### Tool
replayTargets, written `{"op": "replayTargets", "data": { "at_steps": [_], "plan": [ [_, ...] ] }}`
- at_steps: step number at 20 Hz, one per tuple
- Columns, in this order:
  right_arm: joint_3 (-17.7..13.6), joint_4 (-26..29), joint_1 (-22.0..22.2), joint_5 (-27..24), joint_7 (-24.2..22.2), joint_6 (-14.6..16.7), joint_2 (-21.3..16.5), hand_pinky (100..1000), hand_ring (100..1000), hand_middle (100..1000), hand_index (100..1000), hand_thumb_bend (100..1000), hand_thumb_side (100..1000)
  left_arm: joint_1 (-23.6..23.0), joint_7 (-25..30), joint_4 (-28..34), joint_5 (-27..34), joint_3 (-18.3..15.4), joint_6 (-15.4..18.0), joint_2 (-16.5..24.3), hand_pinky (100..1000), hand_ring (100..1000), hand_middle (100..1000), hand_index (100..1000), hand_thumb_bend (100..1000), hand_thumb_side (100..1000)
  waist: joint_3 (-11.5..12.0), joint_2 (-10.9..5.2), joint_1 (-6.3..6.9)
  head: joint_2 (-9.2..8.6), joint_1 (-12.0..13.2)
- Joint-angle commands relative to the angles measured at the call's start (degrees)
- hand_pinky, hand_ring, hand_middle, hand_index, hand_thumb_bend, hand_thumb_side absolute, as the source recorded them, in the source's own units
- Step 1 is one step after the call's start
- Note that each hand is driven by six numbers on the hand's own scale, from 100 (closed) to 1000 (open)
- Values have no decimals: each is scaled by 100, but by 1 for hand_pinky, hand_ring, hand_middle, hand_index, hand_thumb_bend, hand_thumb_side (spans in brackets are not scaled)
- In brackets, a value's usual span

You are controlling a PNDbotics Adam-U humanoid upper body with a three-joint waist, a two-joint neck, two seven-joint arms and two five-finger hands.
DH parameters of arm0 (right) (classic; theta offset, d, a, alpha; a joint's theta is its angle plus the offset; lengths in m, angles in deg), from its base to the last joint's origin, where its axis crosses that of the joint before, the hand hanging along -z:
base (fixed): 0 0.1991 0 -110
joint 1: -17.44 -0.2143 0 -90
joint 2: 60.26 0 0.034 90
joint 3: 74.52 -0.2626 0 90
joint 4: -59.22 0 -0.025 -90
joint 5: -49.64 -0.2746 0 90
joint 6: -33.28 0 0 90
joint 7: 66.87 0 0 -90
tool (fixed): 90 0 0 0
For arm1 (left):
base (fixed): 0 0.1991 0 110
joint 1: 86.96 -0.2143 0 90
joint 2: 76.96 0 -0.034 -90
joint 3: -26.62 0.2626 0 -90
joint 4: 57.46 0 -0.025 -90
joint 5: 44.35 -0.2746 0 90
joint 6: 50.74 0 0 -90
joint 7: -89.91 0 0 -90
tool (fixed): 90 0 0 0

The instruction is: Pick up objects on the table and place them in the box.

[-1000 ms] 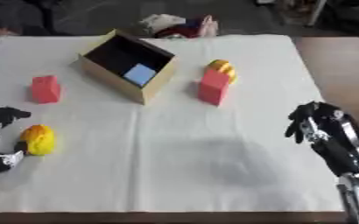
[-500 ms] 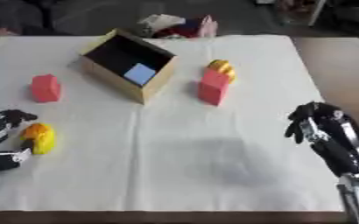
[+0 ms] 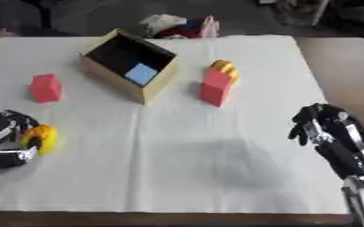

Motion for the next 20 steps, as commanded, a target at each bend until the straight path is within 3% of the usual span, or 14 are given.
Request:
{"op": "replayTargets", "data": {
  "at_steps": [1,7,11,15,20],
  "plan": [
    [-17,66,-47,-21,-1,8,-101,398,259,259,518,100,482,78,-385,417,373,-65,-7,144,452,292,273,541,100,246,-4,-54,10,-31,-16],
    [-13,60,-44,-14,-3,10,-114,398,259,259,519,100,483,307,-401,1523,1211,-164,2,522,467,295,274,548,100,248,-9,-71,23,-24,-25],
    [3,52,-38,-14,-15,7,-119,398,258,258,518,100,483,808,-254,1700,1659,-72,-93,850,465,299,279,553,100,248,-38,-87,30,-48,-10],
    [36,40,-36,-25,-45,7,-121,398,257,258,518,100,483,1580,-161,1124,2034,228,-270,1093,476,309,290,566,100,246,-103,-103,26,-60,27],
    [74,20,-31,-51,-77,12,-114,398,256,257,518,100,483,2608,-205,-335,2145,676,-443,1124,490,332,318,589,100,244,-213,-100,-7,-103,83]
  ]
}}
